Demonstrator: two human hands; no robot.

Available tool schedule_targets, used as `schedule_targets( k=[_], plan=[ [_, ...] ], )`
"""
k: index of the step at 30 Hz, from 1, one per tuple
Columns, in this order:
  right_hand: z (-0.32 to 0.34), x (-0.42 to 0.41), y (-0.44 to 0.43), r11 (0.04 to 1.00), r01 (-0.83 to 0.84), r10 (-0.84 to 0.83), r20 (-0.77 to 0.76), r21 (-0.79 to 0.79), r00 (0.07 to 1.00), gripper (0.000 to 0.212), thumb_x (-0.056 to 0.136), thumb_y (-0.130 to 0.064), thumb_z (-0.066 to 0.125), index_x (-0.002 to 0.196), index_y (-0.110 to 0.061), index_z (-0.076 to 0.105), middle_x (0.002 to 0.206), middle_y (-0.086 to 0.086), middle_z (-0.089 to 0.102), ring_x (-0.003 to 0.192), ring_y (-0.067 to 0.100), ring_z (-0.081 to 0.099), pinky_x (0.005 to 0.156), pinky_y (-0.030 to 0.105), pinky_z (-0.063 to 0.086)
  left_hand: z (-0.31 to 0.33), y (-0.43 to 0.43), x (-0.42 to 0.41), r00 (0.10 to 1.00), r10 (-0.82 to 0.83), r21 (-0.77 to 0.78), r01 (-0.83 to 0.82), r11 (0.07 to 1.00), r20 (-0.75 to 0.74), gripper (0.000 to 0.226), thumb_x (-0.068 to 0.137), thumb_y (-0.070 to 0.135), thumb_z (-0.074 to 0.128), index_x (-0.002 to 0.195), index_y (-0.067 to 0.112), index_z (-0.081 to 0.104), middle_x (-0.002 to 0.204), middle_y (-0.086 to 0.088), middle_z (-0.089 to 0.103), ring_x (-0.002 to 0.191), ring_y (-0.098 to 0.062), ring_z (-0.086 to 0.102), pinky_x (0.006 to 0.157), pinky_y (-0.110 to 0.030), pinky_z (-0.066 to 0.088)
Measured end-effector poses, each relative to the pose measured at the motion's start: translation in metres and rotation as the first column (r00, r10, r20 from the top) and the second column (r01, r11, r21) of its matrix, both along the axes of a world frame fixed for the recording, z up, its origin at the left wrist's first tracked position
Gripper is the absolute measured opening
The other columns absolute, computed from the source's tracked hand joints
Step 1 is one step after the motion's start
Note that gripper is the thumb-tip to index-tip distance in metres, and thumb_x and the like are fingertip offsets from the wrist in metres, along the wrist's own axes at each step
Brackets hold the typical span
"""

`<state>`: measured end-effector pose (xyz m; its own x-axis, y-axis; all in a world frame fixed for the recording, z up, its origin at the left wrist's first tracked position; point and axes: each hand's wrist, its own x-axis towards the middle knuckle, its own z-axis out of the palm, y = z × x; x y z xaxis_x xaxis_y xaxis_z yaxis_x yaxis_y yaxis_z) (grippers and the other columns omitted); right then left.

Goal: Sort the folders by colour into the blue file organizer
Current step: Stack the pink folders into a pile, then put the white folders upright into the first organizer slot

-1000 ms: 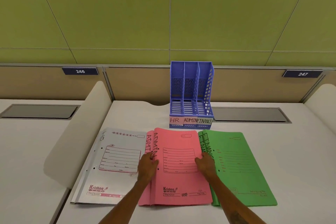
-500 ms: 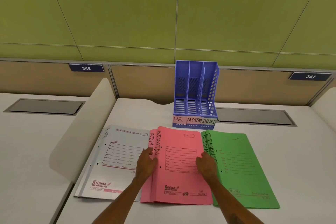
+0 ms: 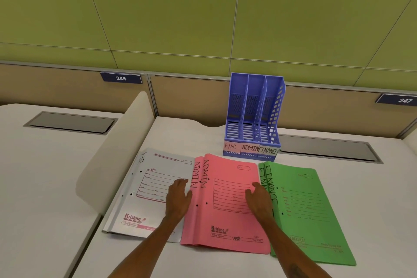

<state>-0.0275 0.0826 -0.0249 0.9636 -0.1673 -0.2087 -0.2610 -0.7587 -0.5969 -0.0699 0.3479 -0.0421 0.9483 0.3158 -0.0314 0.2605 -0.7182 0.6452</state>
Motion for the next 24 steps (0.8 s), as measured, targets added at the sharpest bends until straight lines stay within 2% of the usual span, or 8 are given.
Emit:
schedule_targets(
  k=[3, 8, 16, 19, 21, 24],
  plan=[
    [-0.001, 0.006, 0.013, 0.998, -0.065, 0.065, -0.010, -0.005, 0.998, 0.054, 0.094, -0.038, 0.052, 0.142, -0.013, 0.043, 0.145, 0.009, 0.049, 0.122, 0.027, 0.054, 0.105, 0.051, 0.043, -0.005, 0.010, -0.003, 1.000, -0.003, 0.075, 0.002, 0.997, 0.005, 0.048, 0.092, 0.032, 0.060, 0.137, 0.016, 0.050, 0.147, -0.004, 0.045, 0.137, -0.023, 0.038, 0.112, -0.042, 0.034],
    [0.013, 0.007, 0.047, 0.987, -0.154, 0.156, -0.029, 0.041, 0.987, 0.060, 0.093, -0.039, 0.056, 0.145, -0.015, 0.039, 0.150, 0.007, 0.041, 0.132, 0.031, 0.044, 0.110, 0.052, 0.035, -0.008, 0.032, -0.009, 1.000, 0.000, 0.117, 0.002, 0.993, -0.015, 0.051, 0.094, 0.042, 0.053, 0.138, 0.016, 0.049, 0.149, -0.005, 0.043, 0.141, -0.025, 0.034, 0.117, -0.044, 0.027],
    [0.024, 0.004, 0.116, 0.932, -0.358, 0.359, 0.001, 0.054, 0.933, 0.066, 0.089, -0.039, 0.061, 0.147, -0.020, 0.036, 0.155, 0.000, 0.032, 0.141, 0.026, 0.028, 0.113, 0.053, 0.024, -0.002, 0.084, -0.023, 0.994, 0.101, 0.180, -0.090, 0.980, -0.050, 0.058, 0.089, 0.033, 0.062, 0.140, 0.012, 0.044, 0.149, -0.009, 0.040, 0.140, -0.030, 0.033, 0.118, -0.048, 0.023],
    [0.026, -0.003, 0.143, 0.888, -0.446, 0.441, 0.072, 0.109, 0.895, 0.063, 0.088, -0.032, 0.065, 0.144, -0.020, 0.039, 0.151, 0.000, 0.038, 0.138, 0.022, 0.033, 0.113, 0.047, 0.029, 0.002, 0.100, -0.029, 0.983, 0.174, 0.216, -0.156, 0.964, -0.065, 0.061, 0.086, 0.033, 0.065, 0.139, 0.011, 0.042, 0.147, -0.012, 0.042, 0.137, -0.031, 0.037, 0.115, -0.051, 0.027],
    [0.026, -0.009, 0.160, 0.860, -0.484, 0.475, 0.092, 0.164, 0.875, 0.061, 0.089, -0.025, 0.064, 0.144, -0.017, 0.039, 0.150, 0.001, 0.039, 0.136, 0.021, 0.037, 0.112, 0.040, 0.033, 0.004, 0.110, -0.034, 0.971, 0.216, 0.237, -0.187, 0.954, -0.105, 0.066, 0.087, 0.035, 0.064, 0.142, 0.011, 0.038, 0.149, -0.013, 0.038, 0.139, -0.032, 0.033, 0.116, -0.052, 0.024],
    [0.026, -0.017, 0.180, 0.827, -0.520, 0.518, 0.067, 0.213, 0.853, 0.060, 0.092, -0.023, 0.060, 0.146, -0.016, 0.036, 0.152, 0.004, 0.037, 0.133, 0.024, 0.043, 0.110, 0.043, 0.040, 0.005, 0.123, -0.040, 0.953, 0.255, 0.231, -0.214, 0.949, -0.163, 0.072, 0.089, 0.040, 0.060, 0.147, 0.012, 0.027, 0.154, -0.013, 0.029, 0.143, -0.033, 0.025, 0.117, -0.053, 0.019]
  ],
)
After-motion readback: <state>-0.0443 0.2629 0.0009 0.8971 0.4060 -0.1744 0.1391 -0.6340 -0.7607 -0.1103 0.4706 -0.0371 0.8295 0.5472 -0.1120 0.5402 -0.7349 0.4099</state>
